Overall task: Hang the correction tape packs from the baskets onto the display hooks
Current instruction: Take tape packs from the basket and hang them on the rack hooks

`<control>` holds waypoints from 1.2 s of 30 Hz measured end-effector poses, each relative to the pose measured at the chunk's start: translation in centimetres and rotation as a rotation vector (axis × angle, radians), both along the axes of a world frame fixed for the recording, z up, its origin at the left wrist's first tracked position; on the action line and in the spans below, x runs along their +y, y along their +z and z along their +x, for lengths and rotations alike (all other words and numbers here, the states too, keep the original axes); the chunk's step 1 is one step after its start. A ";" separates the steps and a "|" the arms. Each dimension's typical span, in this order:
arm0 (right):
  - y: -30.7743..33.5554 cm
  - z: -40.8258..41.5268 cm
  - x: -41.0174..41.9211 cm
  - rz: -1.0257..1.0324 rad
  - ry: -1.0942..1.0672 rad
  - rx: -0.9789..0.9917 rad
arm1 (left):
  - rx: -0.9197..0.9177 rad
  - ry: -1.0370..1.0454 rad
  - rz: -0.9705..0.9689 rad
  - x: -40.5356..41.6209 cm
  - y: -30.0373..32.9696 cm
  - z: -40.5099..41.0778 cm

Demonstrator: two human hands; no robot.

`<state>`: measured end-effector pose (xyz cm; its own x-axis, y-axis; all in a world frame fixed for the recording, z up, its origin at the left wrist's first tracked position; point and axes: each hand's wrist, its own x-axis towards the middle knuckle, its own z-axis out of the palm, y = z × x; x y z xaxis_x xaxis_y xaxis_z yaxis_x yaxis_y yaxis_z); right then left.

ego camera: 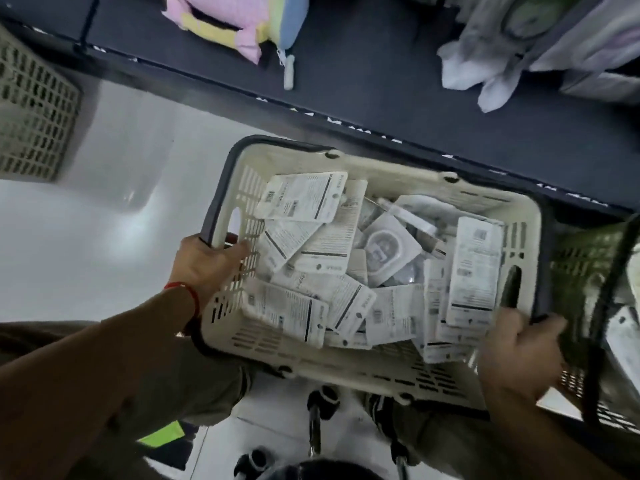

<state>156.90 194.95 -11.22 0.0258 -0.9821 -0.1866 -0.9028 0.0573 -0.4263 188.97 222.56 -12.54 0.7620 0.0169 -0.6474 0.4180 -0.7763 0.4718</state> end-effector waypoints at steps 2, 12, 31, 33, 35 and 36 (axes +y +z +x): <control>0.2 2.9 0.4 -0.026 0.005 -0.069 | -0.020 -0.009 -0.021 -0.2 0.4 0.2; 1.8 4.7 1.0 -0.172 0.430 -0.016 | -0.428 -0.123 -0.040 -3.4 2.6 -0.7; 7.9 7.3 -4.3 0.017 0.601 -0.122 | -0.606 -0.747 -0.549 -14.2 6.6 -9.5; 9.4 7.2 -4.8 0.030 0.736 -0.104 | -0.611 -0.889 -0.569 -16.0 7.8 -8.4; 10.7 7.4 -4.8 0.125 0.867 -0.141 | -0.657 -1.155 -0.470 -17.5 8.6 -7.5; 11.2 7.6 -4.7 0.170 0.906 -0.166 | -0.675 -1.283 -0.398 -18.1 8.8 -7.4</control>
